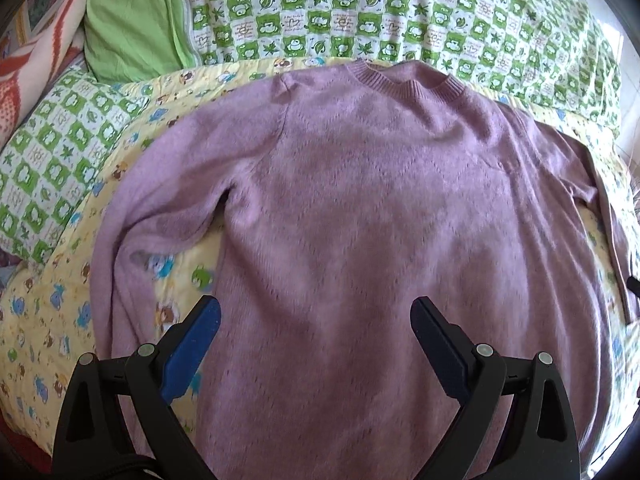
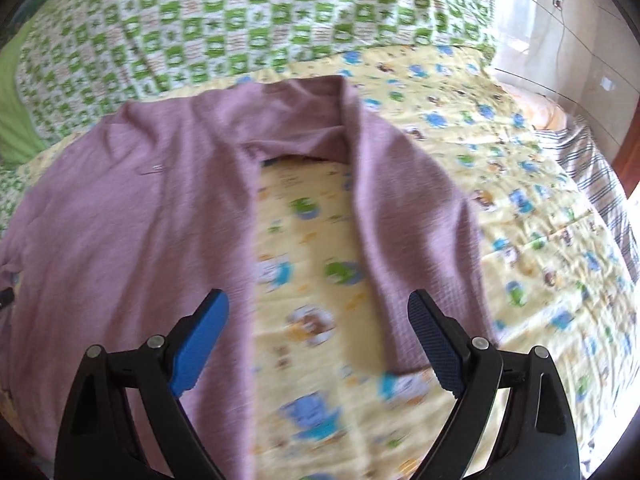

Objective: Fold small clothes
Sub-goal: 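Grasp the sleeve cuff with the right gripper and lift it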

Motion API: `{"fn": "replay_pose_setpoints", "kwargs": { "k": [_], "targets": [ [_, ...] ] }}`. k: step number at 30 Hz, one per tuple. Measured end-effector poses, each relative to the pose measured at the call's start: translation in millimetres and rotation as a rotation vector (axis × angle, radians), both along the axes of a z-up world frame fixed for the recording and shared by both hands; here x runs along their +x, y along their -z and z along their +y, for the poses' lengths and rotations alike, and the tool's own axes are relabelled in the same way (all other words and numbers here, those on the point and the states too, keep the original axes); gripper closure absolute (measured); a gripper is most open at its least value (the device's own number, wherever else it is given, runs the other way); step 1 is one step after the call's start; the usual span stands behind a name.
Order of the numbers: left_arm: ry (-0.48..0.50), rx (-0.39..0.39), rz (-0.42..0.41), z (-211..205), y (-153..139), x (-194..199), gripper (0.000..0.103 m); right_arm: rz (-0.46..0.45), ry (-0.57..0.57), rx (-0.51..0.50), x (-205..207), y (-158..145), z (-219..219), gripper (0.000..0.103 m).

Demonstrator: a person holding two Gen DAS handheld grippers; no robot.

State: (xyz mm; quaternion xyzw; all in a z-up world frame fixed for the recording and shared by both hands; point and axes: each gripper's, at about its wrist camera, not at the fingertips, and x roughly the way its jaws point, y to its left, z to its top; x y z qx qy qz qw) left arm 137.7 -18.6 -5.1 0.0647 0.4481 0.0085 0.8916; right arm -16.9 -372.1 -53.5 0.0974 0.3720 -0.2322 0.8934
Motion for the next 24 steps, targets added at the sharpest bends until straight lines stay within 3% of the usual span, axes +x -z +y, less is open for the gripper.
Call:
{"fn": "replay_pose_setpoints", "kwargs": {
  "k": [5, 7, 9, 10, 12, 14, 20, 24],
  "targets": [
    [-0.009, -0.022, 0.004, -10, -1, 33, 0.007, 0.093, 0.041, -0.017, 13, 19, -40, 0.013],
    [-0.007, -0.025, 0.007, -14, 1, 42, 0.007, 0.121, 0.044, 0.012, 16, 26, -51, 0.027],
    [-0.005, -0.03, 0.017, -18, 5, 50, 0.007, 0.15, 0.047, 0.043, 19, 33, -61, 0.049],
    [-0.003, -0.033, 0.02, -20, 6, 55, 0.007, 0.152, 0.047, 0.055, 18, 33, -64, 0.053],
    [0.0, -0.042, 0.03, -23, 10, 61, 0.007, 0.155, 0.04, 0.075, 19, 30, -67, 0.079],
    [0.003, -0.051, 0.035, -24, 13, 67, 0.007, 0.128, 0.02, 0.133, 20, 17, -67, 0.096],
    [-0.014, -0.106, 0.061, -19, 17, 76, 0.007, -0.067, -0.14, 0.297, 55, -41, -29, 0.099],
    [-0.038, -0.152, 0.073, -8, 18, 78, 0.007, -0.146, -0.278, 0.431, 111, -65, 13, 0.099]
  ]
}}
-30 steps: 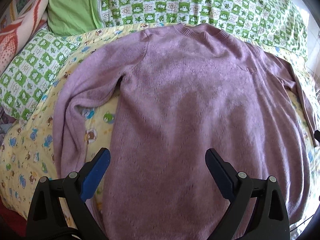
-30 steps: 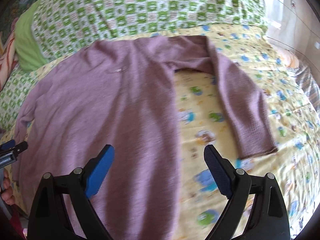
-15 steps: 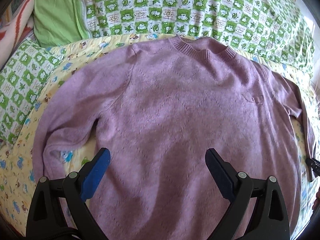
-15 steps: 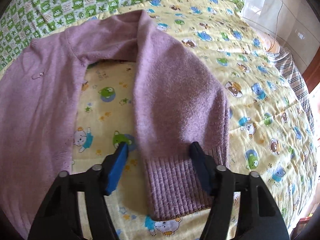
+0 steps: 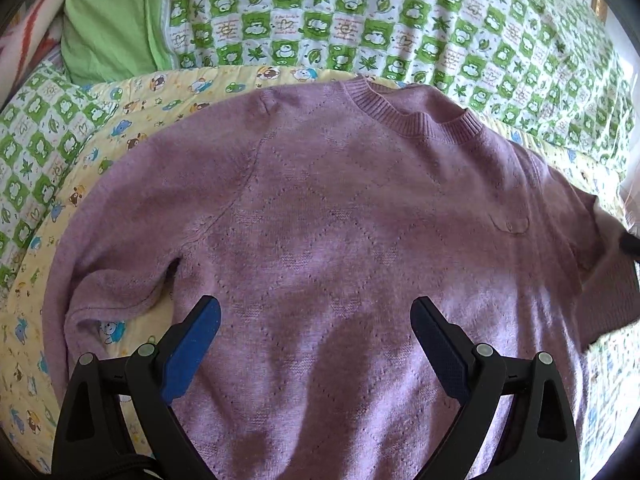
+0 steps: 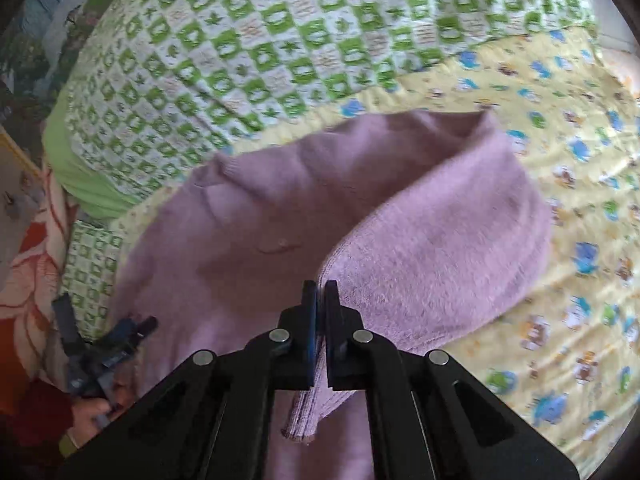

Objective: Fold small clothes
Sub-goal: 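Grasp the sleeve cuff with the right gripper and lift it, then fold the sleeve across the sweater body with the right gripper and release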

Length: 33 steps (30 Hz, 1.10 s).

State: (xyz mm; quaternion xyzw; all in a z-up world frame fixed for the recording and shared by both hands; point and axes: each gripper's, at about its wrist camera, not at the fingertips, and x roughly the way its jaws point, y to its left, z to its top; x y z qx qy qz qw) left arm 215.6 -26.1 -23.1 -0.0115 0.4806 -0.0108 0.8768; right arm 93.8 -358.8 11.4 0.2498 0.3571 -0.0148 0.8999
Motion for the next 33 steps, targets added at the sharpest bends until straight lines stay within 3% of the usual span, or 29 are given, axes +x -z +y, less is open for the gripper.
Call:
{"fn": "replay_pose_setpoints", "kwargs": {
  "k": [4, 8, 13, 16, 20, 23, 24, 26, 29, 33],
  "targets": [
    [-0.026, -0.024, 0.008, 12, 1, 3, 0.007, -0.035, -0.146, 0.064, 70, -7, 57, 0.099],
    [-0.048, -0.056, 0.025, 23, 4, 9, 0.007, -0.004, -0.275, 0.14, 135, 12, 115, 0.099],
    [-0.054, -0.08, 0.043, 31, 9, 19, 0.006, 0.077, -0.371, 0.171, 179, 51, 169, 0.099],
    [-0.042, -0.081, 0.065, 30, 17, 30, 0.006, 0.122, -0.384, 0.213, 195, 72, 177, 0.099],
    [-0.012, -0.111, 0.104, 22, 25, 44, 0.006, 0.154, -0.343, 0.255, 200, 82, 166, 0.091],
    [0.027, -0.106, 0.114, 10, 29, 52, 0.006, 0.136, -0.324, 0.286, 193, 75, 151, 0.063],
    [0.033, -0.093, 0.115, 8, 31, 55, 0.006, 0.122, -0.317, 0.293, 190, 73, 145, 0.061],
    [0.047, -0.086, 0.139, 3, 41, 66, 0.006, 0.098, -0.302, 0.294, 179, 64, 130, 0.061],
    [0.065, -0.147, 0.207, 0, 49, 76, 0.006, 0.055, -0.262, 0.298, 148, 52, 108, 0.06],
    [0.102, -0.264, 0.19, 0, 41, 64, 0.006, 0.022, -0.196, 0.299, 97, 46, 82, 0.06]
  ]
}}
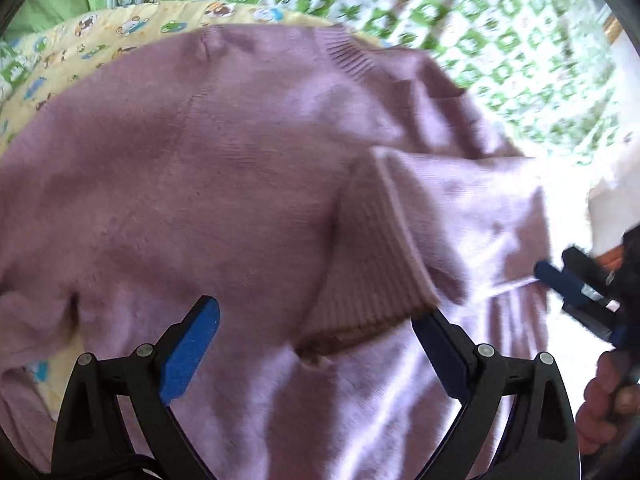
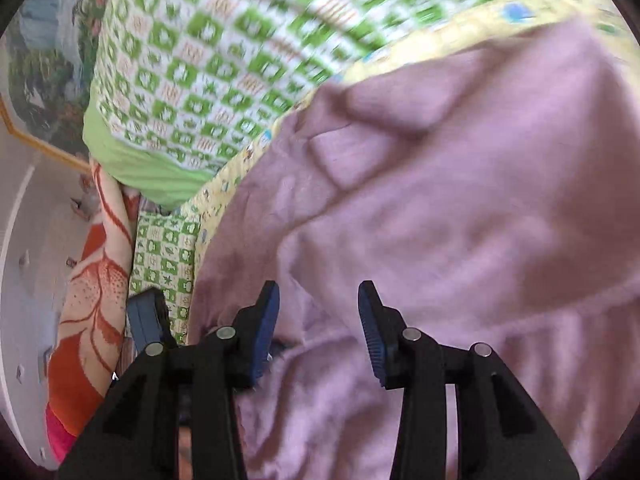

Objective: Fold small clothes
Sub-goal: 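Fold the sleeve across the sweater body with the right gripper and release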

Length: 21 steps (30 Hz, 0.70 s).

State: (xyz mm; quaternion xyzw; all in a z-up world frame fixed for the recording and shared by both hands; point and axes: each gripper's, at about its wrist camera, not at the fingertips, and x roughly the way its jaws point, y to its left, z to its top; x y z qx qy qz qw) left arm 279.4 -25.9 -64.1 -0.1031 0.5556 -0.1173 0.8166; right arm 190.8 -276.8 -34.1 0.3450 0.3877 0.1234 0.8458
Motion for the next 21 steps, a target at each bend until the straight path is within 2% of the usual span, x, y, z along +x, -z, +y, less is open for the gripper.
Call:
{"fn": "replay_pose_setpoints", "kwargs": {
  "k": [2, 4, 6, 8, 9, 12, 13, 14, 15, 16, 18, 21],
  "targets": [
    [0.002, -0.069, 0.0, 1, -2, -6, 0.006, -0.006, 0.026, -0.007, -27, -1, -12, 0.06],
    [0.01, -0.095, -0.012, 0, -4, -10, 0.006, -0.001, 0.043, -0.031, -47, 0, -18, 0.06],
    [0.016, -0.07, -0.033, -5, -3, -12, 0.006, 0.014, 0.054, -0.043, -61, 4, -21, 0.06],
    [0.009, 0.002, -0.019, -11, 6, -3, 0.006, 0.029, 0.07, -0.035, -69, 9, -23, 0.06],
    [0.005, 0.01, -0.021, -13, 8, -2, 0.006, 0.032, 0.074, -0.032, -71, 11, -21, 0.061],
    [-0.014, 0.035, -0.009, -13, 18, 15, 0.018, 0.035, 0.078, -0.046, -72, 12, -17, 0.06],
    [-0.015, 0.029, -0.018, -13, 18, 19, 0.031, 0.031, 0.078, -0.051, -73, 11, -17, 0.06],
    [-0.003, 0.008, -0.03, -14, 17, 23, 0.053, 0.025, 0.077, -0.059, -73, 10, -17, 0.06],
    [0.011, -0.009, -0.028, -15, 15, 25, 0.067, 0.019, 0.079, -0.074, -73, 8, -18, 0.061],
    [0.029, -0.029, -0.024, -18, 14, 28, 0.099, 0.013, 0.082, -0.088, -74, 6, -19, 0.061],
    [0.062, -0.044, -0.043, -24, 5, 28, 0.099, 0.005, 0.093, -0.103, -76, 4, -24, 0.06],
    [0.135, -0.086, -0.116, -30, -34, 21, 0.1, 0.007, 0.122, -0.115, -77, 3, -35, 0.061]
  ]
}}
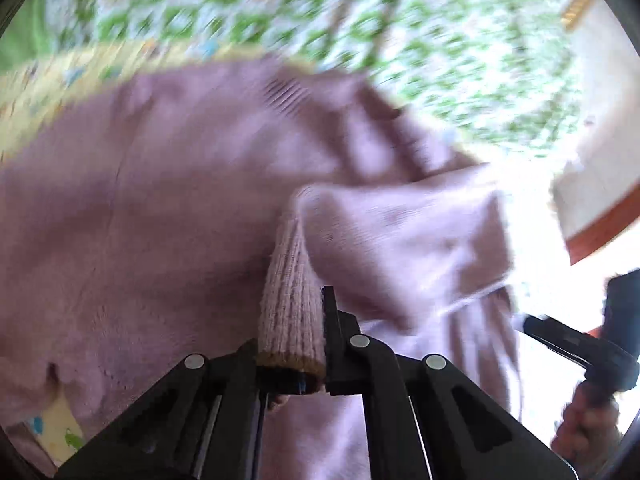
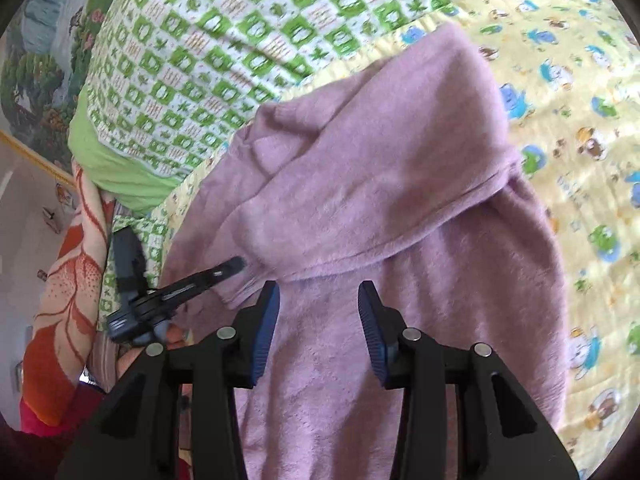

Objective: Fold small clothes
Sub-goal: 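Fold the sleeve across the sweater body with the right gripper and release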

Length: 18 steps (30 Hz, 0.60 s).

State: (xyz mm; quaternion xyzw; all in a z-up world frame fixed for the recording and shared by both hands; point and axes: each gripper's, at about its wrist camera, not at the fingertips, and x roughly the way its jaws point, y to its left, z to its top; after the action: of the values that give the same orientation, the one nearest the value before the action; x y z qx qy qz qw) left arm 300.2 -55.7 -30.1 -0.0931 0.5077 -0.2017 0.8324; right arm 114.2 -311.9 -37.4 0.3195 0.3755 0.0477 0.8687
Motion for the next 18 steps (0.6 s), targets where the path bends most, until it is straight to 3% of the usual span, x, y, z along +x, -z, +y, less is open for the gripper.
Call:
{"fn": "replay_pose_setpoints", "kwargs": {
  "k": [3, 5, 7, 11, 18],
  "targets": [
    [0.003, 0.009, -0.082, 11, -36, 1, 0.1, -0.008, 0.029, -0.025, 0, -4, -13, 0.061],
    [-0.028, 0.029, -0.089, 35, -39, 6, 0.1, -0.015, 0.059, -0.047, 1, -8, -27, 0.061],
    [-0.08, 0.1, -0.049, 59, -24, 13, 0.1, -0.013, 0.095, -0.058, 2, -10, -41, 0.061],
    [-0.143, 0.078, 0.048, 83, 9, 12, 0.1, -0.001, 0.158, -0.076, 12, -10, -70, 0.061],
    [-0.164, 0.108, 0.062, 57, 32, 23, 0.1, 0.038, 0.178, -0.117, 67, 0, -105, 0.06]
  ]
}}
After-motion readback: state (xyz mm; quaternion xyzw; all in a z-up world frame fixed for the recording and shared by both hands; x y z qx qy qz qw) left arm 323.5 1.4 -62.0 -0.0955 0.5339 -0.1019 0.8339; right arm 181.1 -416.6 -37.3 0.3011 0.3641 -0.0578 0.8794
